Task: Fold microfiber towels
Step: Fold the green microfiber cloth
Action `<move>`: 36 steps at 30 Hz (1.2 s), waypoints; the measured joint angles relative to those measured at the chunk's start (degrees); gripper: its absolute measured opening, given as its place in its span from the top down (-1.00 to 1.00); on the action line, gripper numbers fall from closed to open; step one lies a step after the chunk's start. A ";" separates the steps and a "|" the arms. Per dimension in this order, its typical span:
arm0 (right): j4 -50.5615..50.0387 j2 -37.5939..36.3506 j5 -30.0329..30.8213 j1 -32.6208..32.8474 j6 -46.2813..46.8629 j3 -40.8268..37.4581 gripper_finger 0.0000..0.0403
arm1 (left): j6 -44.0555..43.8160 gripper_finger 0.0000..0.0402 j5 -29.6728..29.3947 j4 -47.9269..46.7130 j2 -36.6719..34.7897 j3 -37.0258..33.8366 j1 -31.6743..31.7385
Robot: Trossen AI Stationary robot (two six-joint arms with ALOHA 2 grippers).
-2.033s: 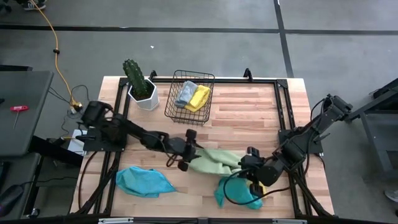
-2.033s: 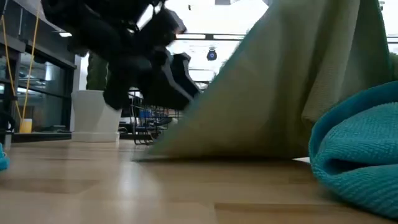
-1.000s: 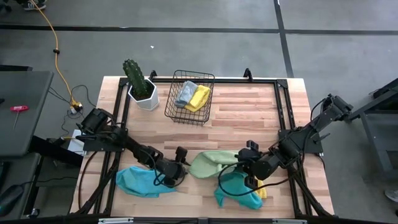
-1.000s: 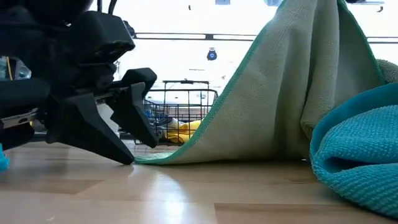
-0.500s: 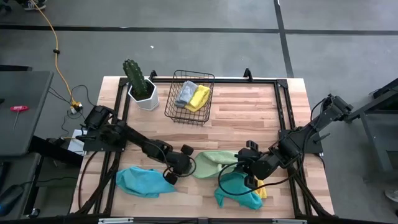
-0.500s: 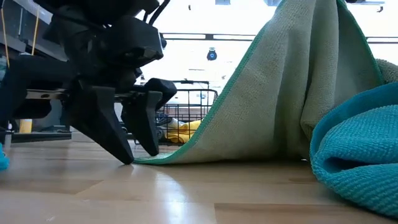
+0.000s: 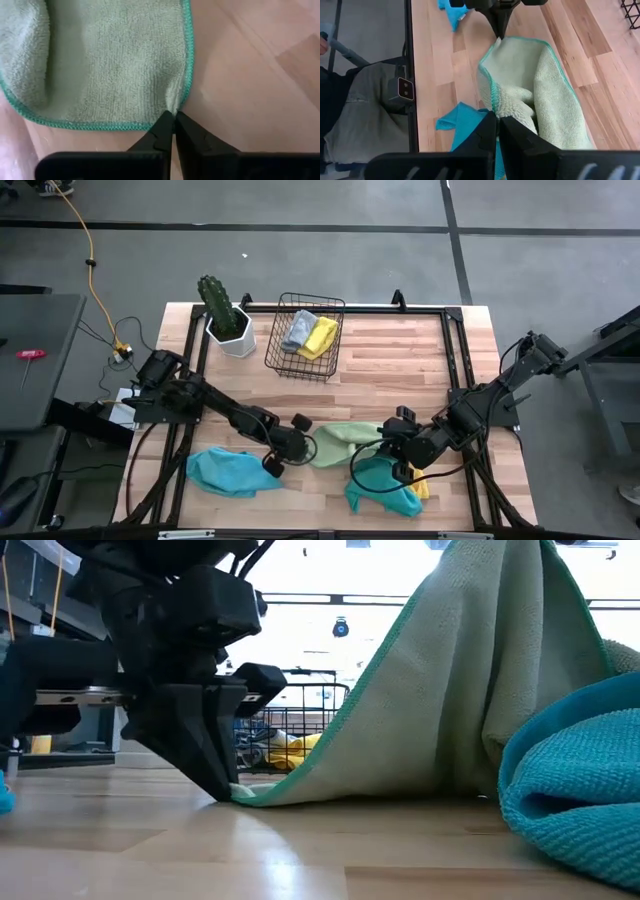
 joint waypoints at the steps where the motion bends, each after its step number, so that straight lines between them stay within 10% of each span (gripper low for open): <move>1: 0.01 0.00 0.00 0.00 -0.02 0.00 1.00 | -0.54 0.98 -0.72 -1.08 -0.51 0.41 -0.06; 12: -1.70 0.02 2.98 -3.38 -11.57 1.80 1.00 | -8.98 1.00 -4.56 -21.59 -21.01 3.43 0.55; 25: -15.66 -0.04 28.66 -5.59 -23.49 20.17 1.00 | -21.04 1.00 -17.89 -28.27 -56.69 3.57 1.00; 36: -15.98 -0.02 30.61 -12.19 -25.82 21.80 1.00 | -14.74 1.00 -30.91 -36.82 -64.96 12.06 5.12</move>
